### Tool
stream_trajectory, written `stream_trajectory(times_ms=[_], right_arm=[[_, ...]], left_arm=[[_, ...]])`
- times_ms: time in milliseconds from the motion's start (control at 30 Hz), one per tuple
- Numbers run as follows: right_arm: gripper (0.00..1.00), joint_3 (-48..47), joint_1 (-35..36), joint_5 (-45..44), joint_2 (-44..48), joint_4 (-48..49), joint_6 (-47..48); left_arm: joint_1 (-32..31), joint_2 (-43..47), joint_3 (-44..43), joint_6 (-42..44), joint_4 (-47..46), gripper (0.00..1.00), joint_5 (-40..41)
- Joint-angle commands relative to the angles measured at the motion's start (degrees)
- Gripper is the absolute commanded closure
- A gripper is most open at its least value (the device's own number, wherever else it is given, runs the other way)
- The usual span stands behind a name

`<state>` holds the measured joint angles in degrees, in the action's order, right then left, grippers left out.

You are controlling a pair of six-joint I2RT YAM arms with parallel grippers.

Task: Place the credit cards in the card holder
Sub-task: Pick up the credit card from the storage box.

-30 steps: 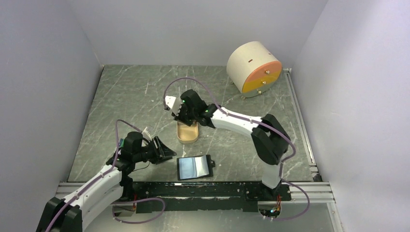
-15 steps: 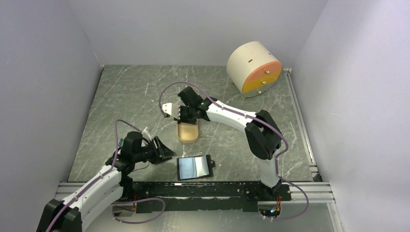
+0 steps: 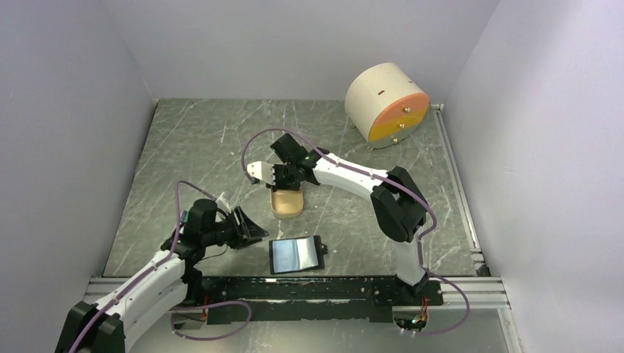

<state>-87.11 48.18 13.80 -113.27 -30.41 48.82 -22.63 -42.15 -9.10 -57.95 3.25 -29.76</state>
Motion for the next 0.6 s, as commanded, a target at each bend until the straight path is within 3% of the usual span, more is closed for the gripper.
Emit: stream_trajectory(times_ms=[0, 567], right_arm=[[0.92, -2.11, -0.49, -2.58, -1.81, -0.41, 0.38], [0.84, -2.15, -0.54, -5.07, -0.35, 1.76, 0.66]], left_arm=[[0.50, 1.01, -0.66, -0.36, -0.35, 0.52, -0.48], [0.51, -0.03, 0.19, -0.82, -2.15, 0.52, -1.04]])
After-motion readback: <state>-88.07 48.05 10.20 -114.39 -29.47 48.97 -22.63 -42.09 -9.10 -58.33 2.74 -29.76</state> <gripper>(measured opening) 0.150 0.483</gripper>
